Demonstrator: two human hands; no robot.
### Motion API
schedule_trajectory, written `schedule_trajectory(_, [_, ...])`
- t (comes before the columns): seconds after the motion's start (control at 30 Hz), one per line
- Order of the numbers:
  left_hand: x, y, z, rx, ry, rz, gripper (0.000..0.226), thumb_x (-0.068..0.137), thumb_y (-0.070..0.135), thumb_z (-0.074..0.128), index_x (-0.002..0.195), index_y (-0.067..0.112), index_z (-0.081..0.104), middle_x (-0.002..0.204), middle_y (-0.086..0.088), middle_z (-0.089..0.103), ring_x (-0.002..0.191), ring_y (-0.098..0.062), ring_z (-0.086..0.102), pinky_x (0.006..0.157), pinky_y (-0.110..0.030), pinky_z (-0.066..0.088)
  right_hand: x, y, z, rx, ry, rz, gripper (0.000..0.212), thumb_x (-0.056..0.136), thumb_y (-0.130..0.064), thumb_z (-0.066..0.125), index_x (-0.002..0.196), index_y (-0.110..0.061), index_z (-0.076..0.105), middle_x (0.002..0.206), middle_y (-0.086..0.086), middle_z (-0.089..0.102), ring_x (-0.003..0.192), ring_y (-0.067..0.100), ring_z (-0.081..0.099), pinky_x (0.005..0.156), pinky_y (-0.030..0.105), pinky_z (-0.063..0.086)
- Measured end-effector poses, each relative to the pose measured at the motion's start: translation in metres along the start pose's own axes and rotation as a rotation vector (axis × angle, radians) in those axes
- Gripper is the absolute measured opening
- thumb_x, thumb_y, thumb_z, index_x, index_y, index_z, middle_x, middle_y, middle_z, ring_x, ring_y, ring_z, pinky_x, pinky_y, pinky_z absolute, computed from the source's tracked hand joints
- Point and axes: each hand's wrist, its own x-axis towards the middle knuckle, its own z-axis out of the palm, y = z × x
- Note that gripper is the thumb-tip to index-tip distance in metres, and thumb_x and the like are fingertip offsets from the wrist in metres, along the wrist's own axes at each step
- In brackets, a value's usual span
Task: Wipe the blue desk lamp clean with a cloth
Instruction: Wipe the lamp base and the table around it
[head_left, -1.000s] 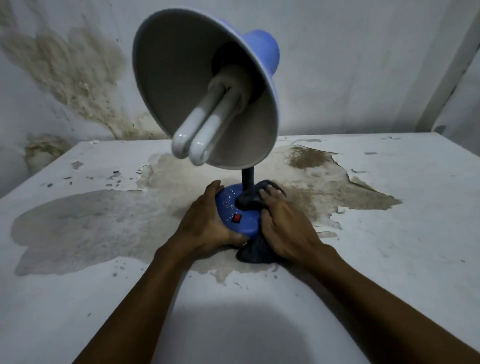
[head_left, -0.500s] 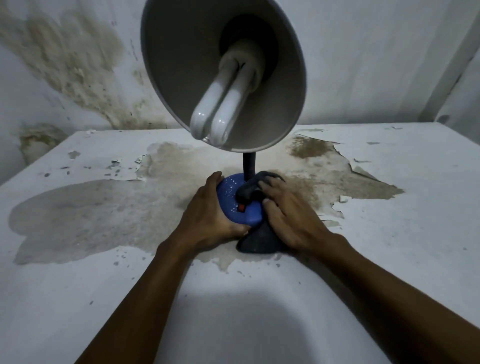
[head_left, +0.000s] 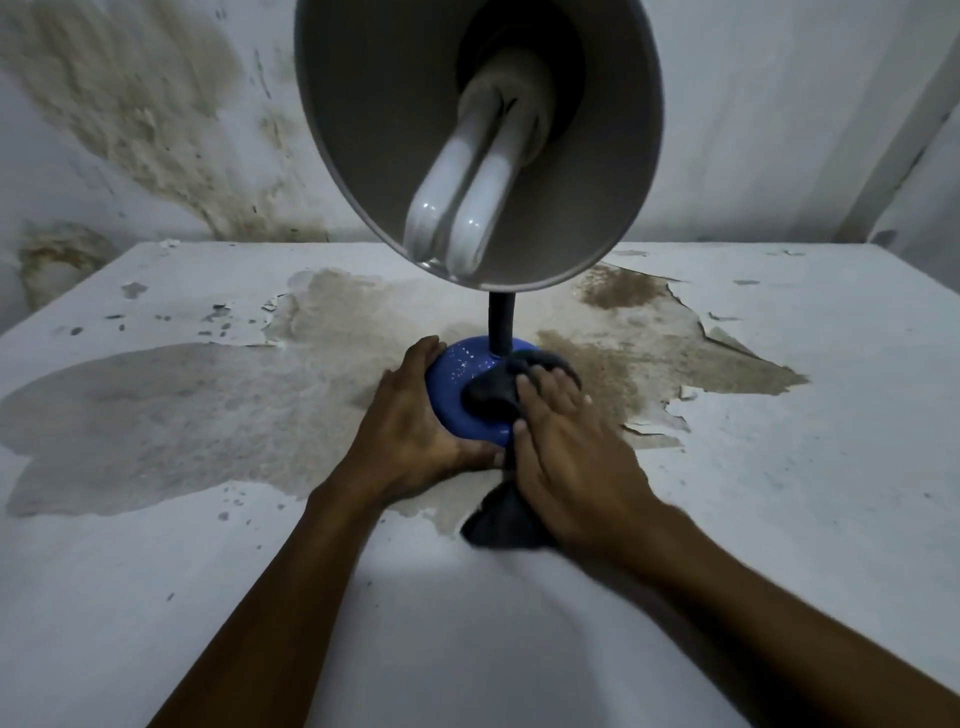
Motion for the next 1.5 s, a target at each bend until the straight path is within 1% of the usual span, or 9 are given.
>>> schedule_trajectory(0.2, [-0.001, 0.004, 0.003, -0.064, 0.085, -0.022, 0.082, 0.041, 0.055, 0.084, 0.102, 0.054, 0.028, 0.092, 0.024, 0.054, 0.082, 0.01, 0.057, 0.064, -0.006, 0.046, 0.06, 0.016, -0.006, 0.143, -0.013, 0.06, 0.049, 0.102, -0.016, 0.034, 0.148, -0.002, 0.037, 0.154, 0.018, 0.039, 0.142, 0.029, 0.034, 0.114, 0.038, 0.03])
schedule_trajectory(0.5, [0.0, 0.0, 0.003, 0.018, 0.039, -0.062, 0.131, 0.031, 0.064, 0.086, 0.143, 0.029, 0.028, 0.135, 0.002, 0.05, 0.12, -0.019, 0.051, 0.097, -0.039, 0.049, -0.023, -0.008, -0.006, 0.059, 0.056, 0.115, 0.049, 0.102, -0.03, 0.034, 0.15, -0.022, 0.038, 0.145, 0.011, 0.047, 0.127, 0.033, 0.047, 0.101, 0.037, 0.038])
schedule_trajectory(0.7, [-0.001, 0.001, 0.006, -0.006, 0.087, -0.03, 0.092, 0.042, 0.052, 0.084, 0.119, 0.037, 0.036, 0.108, 0.013, 0.055, 0.102, -0.017, 0.058, 0.079, -0.033, 0.055, 0.048, 0.011, -0.007, 0.154, 0.007, 0.104, 0.038, 0.099, -0.016, 0.038, 0.133, -0.011, 0.054, 0.13, 0.022, 0.058, 0.118, 0.04, 0.053, 0.095, 0.042, 0.045])
schedule_trajectory(0.8, [-0.002, 0.001, 0.006, -0.014, 0.109, 0.001, 0.081, 0.048, 0.05, 0.086, 0.109, 0.042, 0.033, 0.093, 0.024, 0.052, 0.093, -0.012, 0.058, 0.078, -0.031, 0.052, 0.075, 0.021, -0.015, 0.293, -0.041, 0.117, 0.045, 0.094, -0.012, 0.041, 0.134, -0.02, 0.06, 0.136, 0.014, 0.061, 0.12, 0.035, 0.056, 0.101, 0.04, 0.045])
schedule_trajectory(0.9, [-0.002, 0.002, 0.006, -0.009, 0.106, 0.005, 0.083, 0.046, 0.051, 0.086, 0.106, 0.043, 0.03, 0.094, 0.028, 0.047, 0.099, -0.017, 0.056, 0.08, -0.033, 0.051, 0.075, 0.026, -0.016, 0.327, -0.045, 0.116, 0.048, 0.095, -0.009, 0.041, 0.14, -0.02, 0.056, 0.145, 0.007, 0.055, 0.13, 0.029, 0.051, 0.108, 0.034, 0.039])
schedule_trajectory(1.0, [-0.001, 0.003, 0.006, -0.008, 0.098, -0.023, 0.087, 0.041, 0.049, 0.088, 0.109, 0.04, 0.033, 0.099, 0.021, 0.052, 0.101, -0.02, 0.057, 0.082, -0.038, 0.054, 0.048, 0.015, -0.01, 0.165, 0.009, 0.063, 0.041, 0.095, -0.008, 0.04, 0.133, -0.008, 0.054, 0.138, 0.017, 0.053, 0.122, 0.038, 0.052, 0.095, 0.039, 0.044])
schedule_trajectory(1.2, [-0.001, 0.003, 0.002, -0.009, 0.063, -0.025, 0.111, 0.033, 0.059, 0.089, 0.127, 0.029, 0.037, 0.12, 0.006, 0.055, 0.108, -0.02, 0.055, 0.088, -0.042, 0.053, -0.005, 0.001, 0.003, 0.112, 0.025, 0.004, 0.052, 0.098, -0.02, 0.036, 0.148, -0.007, 0.038, 0.161, 0.014, 0.026, 0.149, 0.029, 0.023, 0.121, 0.04, 0.021])
schedule_trajectory(1.33, [-0.003, 0.005, 0.003, -0.009, 0.094, 0.005, 0.093, 0.047, 0.047, 0.087, 0.124, 0.023, 0.042, 0.108, 0.009, 0.055, 0.101, -0.02, 0.057, 0.077, -0.027, 0.052, 0.042, 0.011, -0.002, 0.089, 0.013, 0.024, 0.036, 0.097, -0.009, 0.041, 0.128, 0.002, 0.054, 0.141, 0.023, 0.049, 0.13, 0.038, 0.045, 0.108, 0.042, 0.035])
schedule_trajectory(1.5, [-0.003, 0.008, 0.004, -0.03, 0.118, 0.024, 0.075, 0.061, 0.039, 0.086, 0.119, 0.02, 0.043, 0.101, 0.008, 0.059, 0.097, -0.023, 0.059, 0.081, -0.041, 0.053, 0.074, 0.014, -0.014, 0.171, -0.023, 0.114, 0.04, 0.095, -0.005, 0.04, 0.13, -0.007, 0.059, 0.13, 0.022, 0.061, 0.116, 0.04, 0.055, 0.094, 0.038, 0.043])
